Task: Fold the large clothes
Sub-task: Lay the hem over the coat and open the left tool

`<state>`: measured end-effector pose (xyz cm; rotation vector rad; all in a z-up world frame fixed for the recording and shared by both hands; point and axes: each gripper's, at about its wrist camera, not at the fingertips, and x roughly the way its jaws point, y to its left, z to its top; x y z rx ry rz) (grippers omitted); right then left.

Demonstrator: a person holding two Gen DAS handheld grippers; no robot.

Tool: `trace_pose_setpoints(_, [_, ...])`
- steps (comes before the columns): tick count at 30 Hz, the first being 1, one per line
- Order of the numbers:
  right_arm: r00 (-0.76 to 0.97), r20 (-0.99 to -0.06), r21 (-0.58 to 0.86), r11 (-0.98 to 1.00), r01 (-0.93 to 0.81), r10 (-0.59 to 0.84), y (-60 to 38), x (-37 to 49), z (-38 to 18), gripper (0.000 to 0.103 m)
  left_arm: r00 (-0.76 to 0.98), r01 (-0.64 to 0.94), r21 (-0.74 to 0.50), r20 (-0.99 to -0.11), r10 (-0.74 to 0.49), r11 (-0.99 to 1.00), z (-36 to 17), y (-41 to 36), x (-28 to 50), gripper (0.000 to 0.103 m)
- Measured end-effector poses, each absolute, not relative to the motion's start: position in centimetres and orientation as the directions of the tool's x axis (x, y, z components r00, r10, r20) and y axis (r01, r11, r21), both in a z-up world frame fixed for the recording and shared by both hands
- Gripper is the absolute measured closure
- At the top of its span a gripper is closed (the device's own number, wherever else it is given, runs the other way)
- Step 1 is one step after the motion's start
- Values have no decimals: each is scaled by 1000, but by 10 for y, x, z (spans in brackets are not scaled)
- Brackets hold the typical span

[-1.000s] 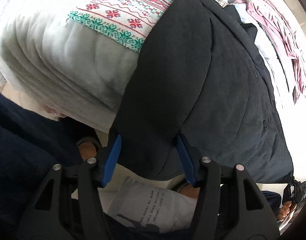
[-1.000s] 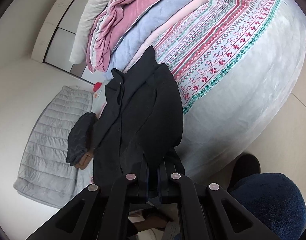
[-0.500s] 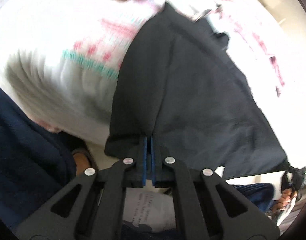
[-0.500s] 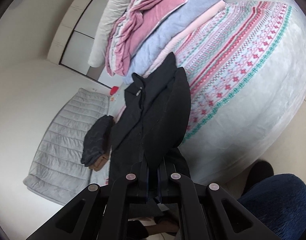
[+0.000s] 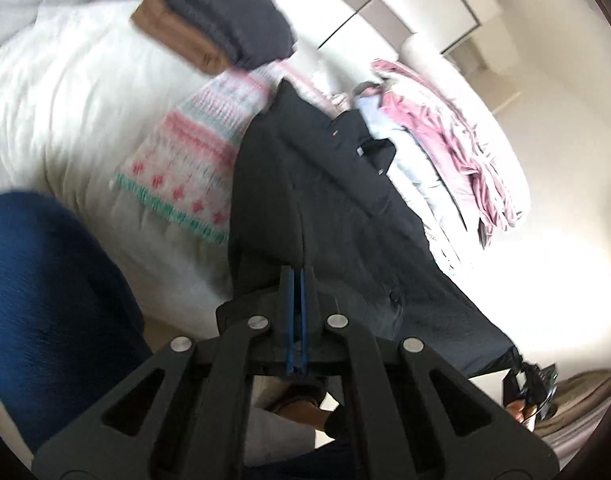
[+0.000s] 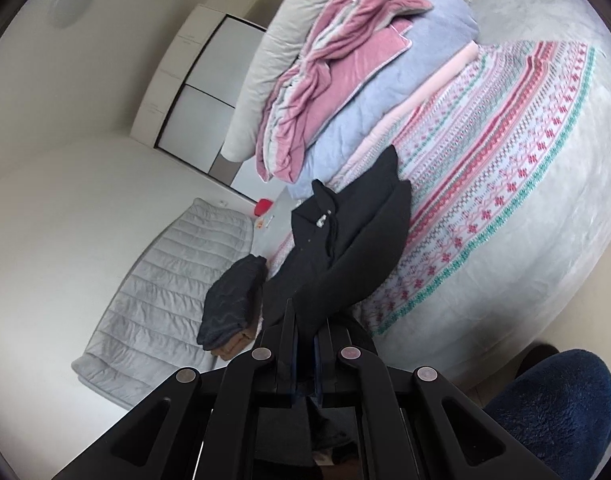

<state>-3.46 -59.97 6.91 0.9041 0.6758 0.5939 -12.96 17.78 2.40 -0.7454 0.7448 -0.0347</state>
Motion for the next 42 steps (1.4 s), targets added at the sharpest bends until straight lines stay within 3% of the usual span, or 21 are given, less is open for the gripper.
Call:
trace_pose_setpoints(7, [652, -237, 879, 445, -172, 721, -604, -33, 76, 98, 744, -214, -683, -577, -337, 698, 33, 186, -121, 100])
trace_pose_setpoints(11, [666, -228, 875, 449, -179, 710, -601, -10, 87, 98, 772, -196, -671, -555, -310, 715, 53, 190, -99, 100])
trace_pose_setpoints(16, [668, -205, 888, 423, -180, 715, -589, 46, 101, 98, 799, -194, -666, -534, -278, 721, 82, 199, -38, 100])
trace_pose_setpoints(22, [672, -208, 878, 439, -192, 711, -554, 173, 139, 98, 811, -241, -630, -549, -203, 739, 115, 219, 81, 100])
trace_pose_setpoints(27, [675, -313, 898, 440, -18, 668, -528, 304, 119, 97, 769, -262, -624, -596, -232, 737, 116, 237, 210, 100])
trace_pose_setpoints(30, [638, -469, 858, 487, 164, 611, -505, 388, 76, 90, 764, -327, -606, -621, -174, 725, 88, 248, 281, 99])
trace_pose_setpoints(31, [588, -551, 814, 538, 220, 593, -494, 412, 58, 82, 751, -332, -592, -637, -174, 735, 77, 250, 298, 99])
trace_pose_setpoints(32, [549, -607, 774, 584, 243, 575, -485, 424, 45, 76, 741, -338, -590, -648, -179, 734, 62, 254, 309, 97])
trace_pose_setpoints(34, [546, -632, 740, 638, 214, 550, -474, 433, 21, 51, 736, -347, -607, -648, -193, 715, 30, 263, 316, 75])
trace_pose_setpoints(35, [532, -655, 715, 667, 209, 536, -472, 436, 16, 46, 717, -362, -589, -671, -188, 723, 20, 265, 320, 71])
trace_pose_setpoints(37, [481, -706, 661, 728, 182, 520, -474, 448, 9, 45, 639, -415, -515, -752, -163, 750, 5, 270, 328, 71])
trace_pose_setpoints(38, [503, -695, 659, 735, 158, 514, -480, 447, 12, 45, 653, -404, -520, -740, -161, 753, 4, 271, 326, 70])
trace_pose_setpoints(40, [528, -707, 614, 779, 128, 471, -487, 442, 15, 42, 643, -378, -504, -746, -172, 776, 1, 266, 323, 52])
trace_pose_setpoints(42, [511, -728, 572, 816, 86, 457, -487, 438, 11, 42, 610, -326, -496, -761, -222, 804, -4, 255, 327, 44])
